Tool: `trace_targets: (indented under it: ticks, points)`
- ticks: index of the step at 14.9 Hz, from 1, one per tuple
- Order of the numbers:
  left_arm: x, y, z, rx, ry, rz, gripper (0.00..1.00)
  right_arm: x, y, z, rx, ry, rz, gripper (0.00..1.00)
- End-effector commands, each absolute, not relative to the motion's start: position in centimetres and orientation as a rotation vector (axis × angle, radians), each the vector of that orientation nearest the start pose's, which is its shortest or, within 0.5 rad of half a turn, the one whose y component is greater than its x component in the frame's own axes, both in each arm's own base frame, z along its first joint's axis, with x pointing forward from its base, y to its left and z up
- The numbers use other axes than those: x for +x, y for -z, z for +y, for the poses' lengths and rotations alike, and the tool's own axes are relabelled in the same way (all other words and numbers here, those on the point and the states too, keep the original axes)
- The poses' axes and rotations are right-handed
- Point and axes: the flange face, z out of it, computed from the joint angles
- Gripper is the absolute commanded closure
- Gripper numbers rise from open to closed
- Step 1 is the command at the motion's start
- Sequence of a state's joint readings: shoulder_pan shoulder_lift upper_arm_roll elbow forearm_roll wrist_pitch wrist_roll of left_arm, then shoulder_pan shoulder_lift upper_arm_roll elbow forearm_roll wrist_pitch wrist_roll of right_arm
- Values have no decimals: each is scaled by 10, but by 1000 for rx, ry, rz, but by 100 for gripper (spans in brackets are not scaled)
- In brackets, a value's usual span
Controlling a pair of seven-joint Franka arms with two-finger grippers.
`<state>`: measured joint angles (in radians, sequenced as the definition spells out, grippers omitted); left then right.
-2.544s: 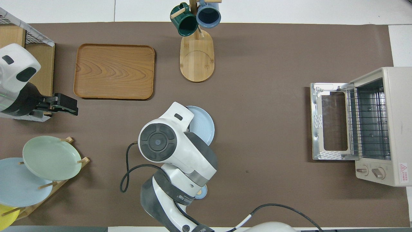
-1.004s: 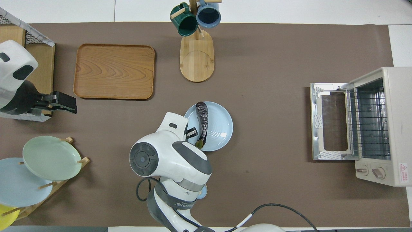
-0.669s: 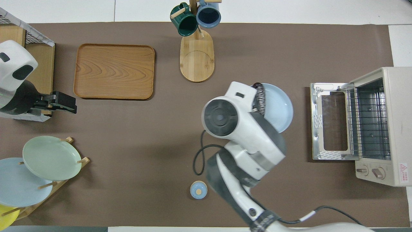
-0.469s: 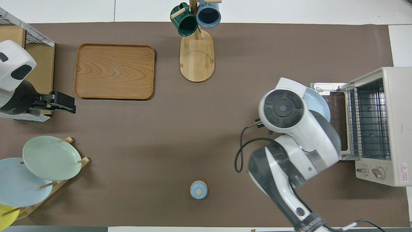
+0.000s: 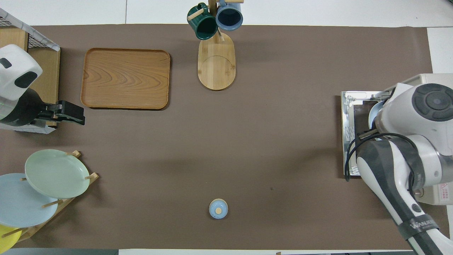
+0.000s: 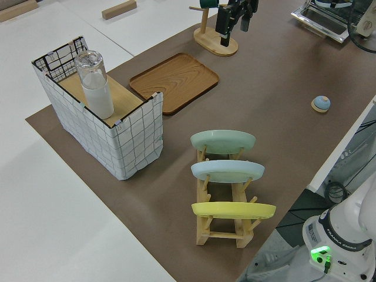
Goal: Put eggplant into oven
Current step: 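Release the eggplant inside the oven and draw the right gripper out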
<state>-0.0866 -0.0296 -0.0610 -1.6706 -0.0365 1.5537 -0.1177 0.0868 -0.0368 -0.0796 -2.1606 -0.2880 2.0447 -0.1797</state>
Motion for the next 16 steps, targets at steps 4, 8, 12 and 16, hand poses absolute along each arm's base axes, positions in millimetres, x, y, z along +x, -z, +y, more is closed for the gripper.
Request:
trace_targets:
  ticks: [4,8,12,16]
  points:
    - [529,-594,-75,-3152,-154,25,0,492,-380,-32,-3314,-117,-571,98]
    - [529,-594,-75,-3152,-154,25,0,498,-385,-29,-3304,-126,-635,67]
    - [529,-594,-75,-3152,-154,25,0,524,-437,32,-3229,-145,-709,60]
    - [529,-594,-75,-3152,-154,25,0,533,-360,56,-3204,18,-479,100]
